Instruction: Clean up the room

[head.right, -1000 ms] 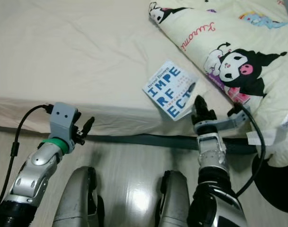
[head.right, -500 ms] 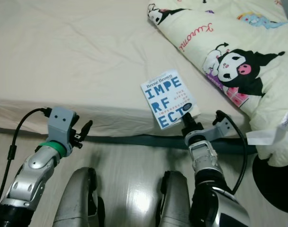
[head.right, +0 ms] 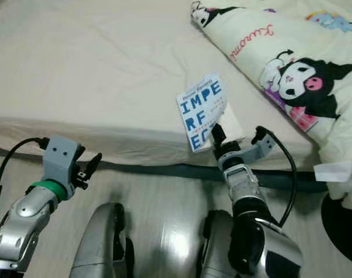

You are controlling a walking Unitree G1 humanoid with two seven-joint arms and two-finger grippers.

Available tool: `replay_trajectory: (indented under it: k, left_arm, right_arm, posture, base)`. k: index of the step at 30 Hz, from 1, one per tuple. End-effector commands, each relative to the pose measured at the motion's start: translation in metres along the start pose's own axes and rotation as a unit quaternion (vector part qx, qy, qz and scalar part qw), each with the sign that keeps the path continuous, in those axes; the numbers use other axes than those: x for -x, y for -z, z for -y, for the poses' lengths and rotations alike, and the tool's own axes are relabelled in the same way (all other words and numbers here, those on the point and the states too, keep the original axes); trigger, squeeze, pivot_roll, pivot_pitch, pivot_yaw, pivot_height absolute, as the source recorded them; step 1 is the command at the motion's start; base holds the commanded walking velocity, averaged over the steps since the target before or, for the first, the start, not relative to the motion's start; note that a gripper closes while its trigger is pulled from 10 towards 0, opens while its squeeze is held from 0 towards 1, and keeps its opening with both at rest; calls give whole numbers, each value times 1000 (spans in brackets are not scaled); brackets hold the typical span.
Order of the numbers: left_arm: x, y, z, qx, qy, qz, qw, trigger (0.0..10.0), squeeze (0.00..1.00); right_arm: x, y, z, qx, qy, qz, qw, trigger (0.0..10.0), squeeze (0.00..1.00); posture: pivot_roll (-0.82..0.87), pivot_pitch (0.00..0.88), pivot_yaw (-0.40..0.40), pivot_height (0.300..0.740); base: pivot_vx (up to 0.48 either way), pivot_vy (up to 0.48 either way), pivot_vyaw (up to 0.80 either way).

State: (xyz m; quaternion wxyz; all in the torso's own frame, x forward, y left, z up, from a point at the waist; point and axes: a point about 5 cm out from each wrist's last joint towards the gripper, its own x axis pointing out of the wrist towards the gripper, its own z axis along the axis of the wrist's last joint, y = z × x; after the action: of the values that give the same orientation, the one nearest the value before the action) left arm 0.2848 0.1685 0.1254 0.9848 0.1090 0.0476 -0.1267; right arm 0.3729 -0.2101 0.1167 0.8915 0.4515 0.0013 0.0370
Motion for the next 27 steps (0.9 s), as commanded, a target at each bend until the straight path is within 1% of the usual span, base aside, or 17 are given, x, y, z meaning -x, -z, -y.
replay_trajectory:
  k: [1, 2, 3, 4, 5, 7, 8, 9, 12, 19, 24, 27]
  left_arm:
    - [7, 8, -5, -4, -5, -20, 1000, 10000, 0]
    - [7, 8, -5, -4, -5, -20, 1000, 10000, 0]
    - [7, 8, -5, -4, -5, -22, 1000, 10000, 0]
    - [8, 8, -5, -5, -6, -23, 1000, 10000, 0]
    - [8, 8, -5, -5, -6, -23, 1000, 10000, 0]
    - [7, 8, -5, -4, -7, -25, 1000, 10000, 0]
    - [7, 8, -5, -4, -7, -25, 1000, 10000, 0]
    - [7, 8, -5, -3, -7, -25, 1000, 10000, 0]
    - [5, 8, -4, -2, -6, -25, 1000, 10000, 0]
    - [-4, 4, -1, 4, -4, -20, 1000, 10000, 0]
    - [-6, 3, 0, 5, -5, -18, 1000, 10000, 0]
    - [-11, 1, 1, 10, -7, -12, 1000, 10000, 0]
  right_arm:
    - [0, 9, 0, 2, 2, -16, 1000, 7020, 0]
    - [0, 9, 0, 2, 2, -16, 1000, 7020, 0]
    - [-1, 7, -2, -5, -5, -8, 1000, 0, 0]
    - [-2, 4, -6, -17, -27, 3, 999, 0, 0]
    - [-2, 4, -6, -17, -27, 3, 999, 0, 0]
    - [-4, 1, -13, -36, -67, 17, 997, 0, 0]
    - [-4, 1, -13, -36, -67, 17, 997, 0, 0]
    - [-5, 0, -15, -41, -80, 20, 996, 0, 0]
    - [-5, -1, -16, -44, -84, 21, 995, 0, 0]
    - [-4, -3, -15, -51, -88, 27, 994, 0, 0]
    - [-4, -4, -16, -52, -91, 28, 994, 0, 0]
    - [-6, -7, -21, -57, -115, 36, 991, 0, 0]
  posture:
    - [255, 270, 188, 570]
    - [255, 270, 188, 570]
    - [260, 273, 187, 570]
    - [256, 270, 185, 570]
    - [256, 270, 185, 570]
    - [248, 267, 183, 570]
    - [248, 267, 183, 570]
    - [247, 265, 183, 570]
    - [239, 258, 179, 570]
    - [219, 231, 168, 570]
    - [209, 217, 161, 570]
    - [192, 194, 143, 570]
  base:
    - [0, 0, 0]
    - [0, 0, 0]
    - [0, 0, 0]
    - [0, 0, 0]
    - [0, 0, 0]
    - [0, 0, 0]
    - [0, 0, 0]
    - [0, 0, 0]
    - [0, 0, 0]
    - [0, 0, 0]
    - [0, 0, 0]
    - [0, 0, 0]
